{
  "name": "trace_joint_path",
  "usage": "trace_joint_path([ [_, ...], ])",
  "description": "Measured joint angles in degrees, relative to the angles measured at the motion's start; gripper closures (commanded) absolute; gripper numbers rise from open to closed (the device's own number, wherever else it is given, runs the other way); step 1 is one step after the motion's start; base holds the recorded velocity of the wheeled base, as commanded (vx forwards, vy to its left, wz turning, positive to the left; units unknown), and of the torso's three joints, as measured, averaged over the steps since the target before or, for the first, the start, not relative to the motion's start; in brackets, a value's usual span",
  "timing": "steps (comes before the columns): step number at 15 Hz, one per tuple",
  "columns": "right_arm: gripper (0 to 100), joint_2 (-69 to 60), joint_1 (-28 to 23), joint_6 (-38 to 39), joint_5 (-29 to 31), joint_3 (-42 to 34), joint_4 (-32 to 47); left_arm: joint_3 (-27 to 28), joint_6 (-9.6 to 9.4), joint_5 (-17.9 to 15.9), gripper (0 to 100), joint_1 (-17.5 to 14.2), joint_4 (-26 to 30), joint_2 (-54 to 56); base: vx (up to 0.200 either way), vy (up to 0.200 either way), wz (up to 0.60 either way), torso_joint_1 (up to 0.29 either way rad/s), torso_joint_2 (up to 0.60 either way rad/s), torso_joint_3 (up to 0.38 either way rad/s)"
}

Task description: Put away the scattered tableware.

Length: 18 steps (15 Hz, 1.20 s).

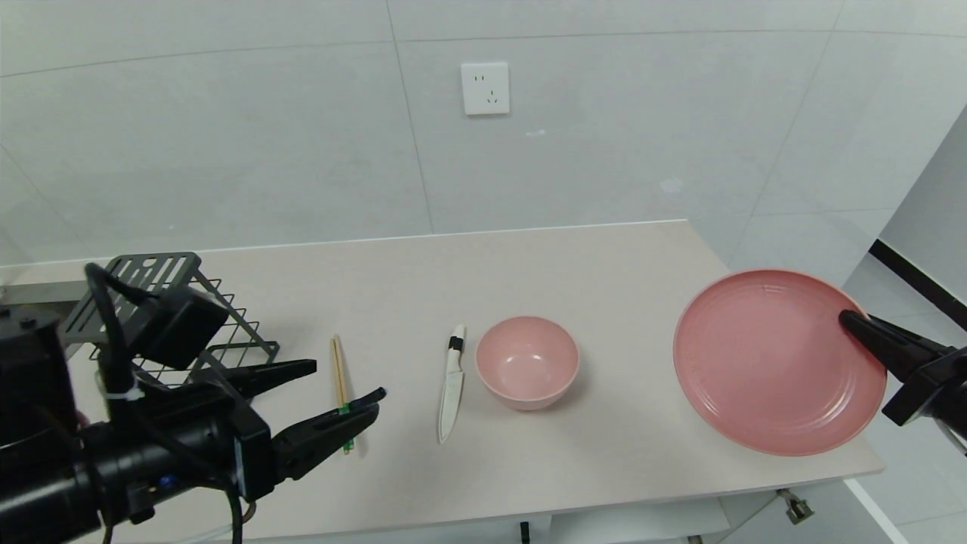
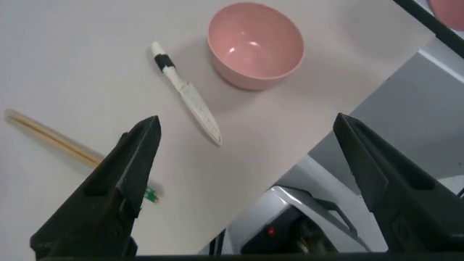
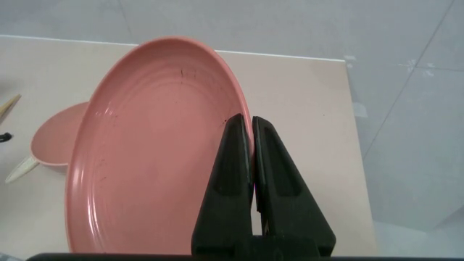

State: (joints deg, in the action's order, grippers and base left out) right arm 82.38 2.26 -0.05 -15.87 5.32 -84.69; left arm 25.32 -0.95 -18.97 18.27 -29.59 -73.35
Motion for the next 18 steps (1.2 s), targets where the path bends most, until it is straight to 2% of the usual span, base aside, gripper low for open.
trace_joint_path([
  [4,100,0.7,1.9,-0.1,0.0,-0.4,0.0,4.9,0.44,1.1,0,1.0,-9.7,-10.7,0.0,0.0,0.0,0.0,0.0,0.0],
  [7,100,1.0,2.2,-0.2,0.0,-0.5,-0.1,10.4,4.62,5.8,0,4.5,-13.9,-18.7,0.0,0.0,0.0,0.0,0.0,0.0],
  [8,100,1.0,2.3,-0.3,0.0,-0.5,-0.1,12.3,5.92,7.2,0,5.6,-13.8,-21.3,0.0,0.0,0.0,0.0,0.0,0.0],
  [10,100,1.1,2.3,-0.4,0.0,-0.5,-0.1,16.0,7.24,9.2,0,6.8,-13.6,-27.0,0.0,0.0,0.0,0.0,0.0,0.0],
  [12,100,1.1,2.3,-0.4,0.0,-0.5,-0.1,19.1,7.81,9.8,0,7.3,-12.4,-31.5,0.0,0.0,0.0,0.0,0.0,0.0],
  [16,100,1.2,2.3,-0.5,0.0,-0.7,-0.1,23.8,8.14,9.9,0,6.8,-5.3,-37.1,0.0,0.0,0.0,0.0,0.0,0.0],
  [18,100,1.2,2.3,-0.6,0.0,-0.9,-0.1,24.9,8.58,9.9,0,6.8,-5.0,-39.4,0.0,0.0,0.0,0.0,0.0,0.0],
])
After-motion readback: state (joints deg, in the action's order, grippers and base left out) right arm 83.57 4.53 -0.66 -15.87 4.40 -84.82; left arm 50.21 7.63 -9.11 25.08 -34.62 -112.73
